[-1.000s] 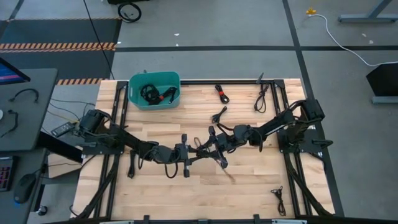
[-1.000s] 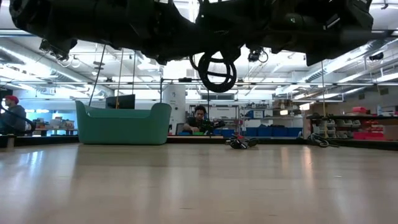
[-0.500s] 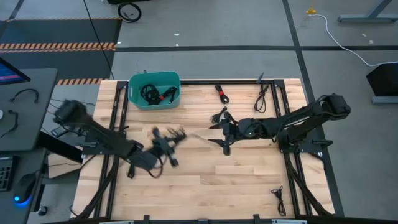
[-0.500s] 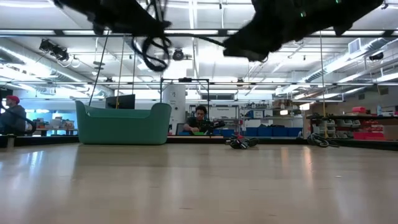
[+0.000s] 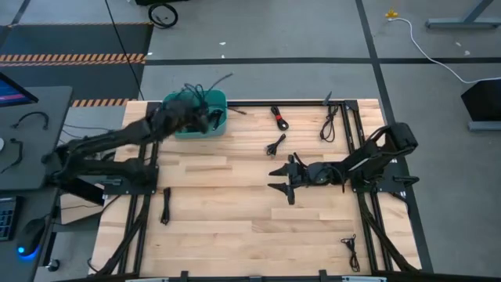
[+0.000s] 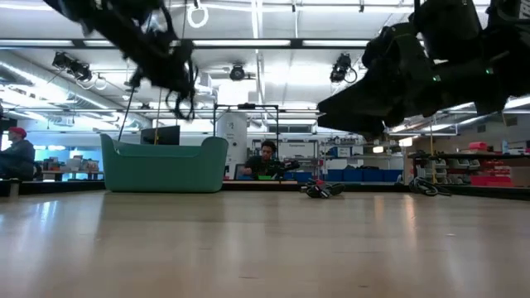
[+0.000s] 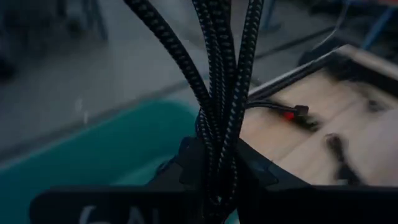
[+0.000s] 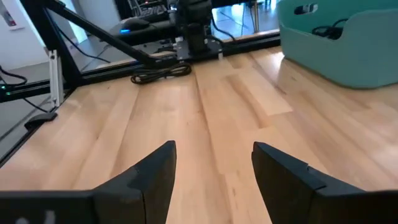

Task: Pick and place USB-C Cables
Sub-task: Put the black charger cable into the blue bin

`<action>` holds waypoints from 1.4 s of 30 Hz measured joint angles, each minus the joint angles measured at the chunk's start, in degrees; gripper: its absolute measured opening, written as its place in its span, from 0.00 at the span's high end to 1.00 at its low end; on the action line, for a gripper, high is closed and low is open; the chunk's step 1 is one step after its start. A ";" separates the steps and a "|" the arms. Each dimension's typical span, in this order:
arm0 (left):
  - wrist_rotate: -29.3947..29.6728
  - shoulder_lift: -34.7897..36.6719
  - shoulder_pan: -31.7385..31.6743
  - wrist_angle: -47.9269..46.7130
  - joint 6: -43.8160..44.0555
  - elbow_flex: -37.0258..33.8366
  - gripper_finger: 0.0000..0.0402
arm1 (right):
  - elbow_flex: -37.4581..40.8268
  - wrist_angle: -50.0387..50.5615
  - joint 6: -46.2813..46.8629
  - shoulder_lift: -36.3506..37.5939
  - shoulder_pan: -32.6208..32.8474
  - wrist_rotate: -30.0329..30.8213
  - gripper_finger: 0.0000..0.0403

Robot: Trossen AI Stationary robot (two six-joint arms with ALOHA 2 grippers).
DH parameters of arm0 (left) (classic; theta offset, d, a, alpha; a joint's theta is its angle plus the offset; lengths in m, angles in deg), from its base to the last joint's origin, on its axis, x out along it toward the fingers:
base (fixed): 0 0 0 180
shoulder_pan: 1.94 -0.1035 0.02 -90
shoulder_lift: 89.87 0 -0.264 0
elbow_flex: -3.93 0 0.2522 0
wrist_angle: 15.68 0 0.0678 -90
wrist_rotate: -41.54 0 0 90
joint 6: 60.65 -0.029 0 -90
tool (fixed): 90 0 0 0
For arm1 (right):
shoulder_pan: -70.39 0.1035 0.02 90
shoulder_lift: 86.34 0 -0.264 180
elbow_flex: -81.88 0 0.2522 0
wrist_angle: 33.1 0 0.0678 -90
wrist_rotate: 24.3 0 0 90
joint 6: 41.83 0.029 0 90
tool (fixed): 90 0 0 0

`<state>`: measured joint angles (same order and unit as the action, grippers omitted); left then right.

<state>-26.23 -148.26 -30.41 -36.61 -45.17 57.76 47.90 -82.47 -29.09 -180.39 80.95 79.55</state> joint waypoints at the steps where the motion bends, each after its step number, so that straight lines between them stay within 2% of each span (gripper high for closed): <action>1: -3.57 -1.74 -3.67 -1.07 0.46 -0.01 0.86 | 0.03 -0.64 0.19 -0.61 0.22 0.00 0.47; 4: -10.69 -7.14 -12.48 -2.57 0.88 -0.13 0.86 | 0.03 -1.58 0.22 -1.54 0.64 -0.03 0.47; 8: -19.49 -15.00 -18.90 -2.57 2.02 -0.11 0.86 | 0.03 -1.92 0.24 -1.97 0.64 0.00 0.47; 13: -22.98 -23.02 -21.18 -2.74 3.24 -0.07 0.82 | 0.01 -2.07 0.26 -1.99 0.64 0.02 0.47; 17: -23.72 -26.15 -22.41 -4.96 4.15 0.77 0.80 | 0.01 -2.77 0.44 -1.97 0.64 0.02 0.47; 22: -23.51 -26.73 -22.88 -17.07 0.29 6.21 0.65 | -0.04 -3.35 0.85 -1.97 0.64 0.00 0.47; 25: -23.59 -26.47 -22.84 -26.75 -2.33 13.21 0.51 | -0.04 -4.03 1.26 -1.97 0.64 0.02 0.47; 29: -23.45 -26.45 -21.88 -44.54 -4.10 24.87 0.38 | -0.04 -4.31 1.26 -1.97 0.64 0.02 0.47; 32: -21.48 -25.63 -18.80 -55.69 -3.85 33.07 0.34 | -0.04 -4.19 1.26 -1.97 0.64 0.02 0.47; 35: -13.60 -22.70 -11.44 -61.51 -1.17 36.92 0.34 | -0.04 -4.13 1.26 -1.97 0.69 0.00 0.47; 39: -4.73 -17.34 3.18 -64.81 9.38 35.25 0.39 | -0.04 -3.35 0.69 -1.97 1.28 0.01 0.47; 42: -3.00 -13.97 15.81 -64.74 20.41 31.39 0.43 | -0.04 -2.47 -1.46 -1.97 1.81 0.00 0.47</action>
<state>-29.23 -162.23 -14.60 -101.35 -24.76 89.15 47.87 -84.95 -30.55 -182.35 82.76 79.55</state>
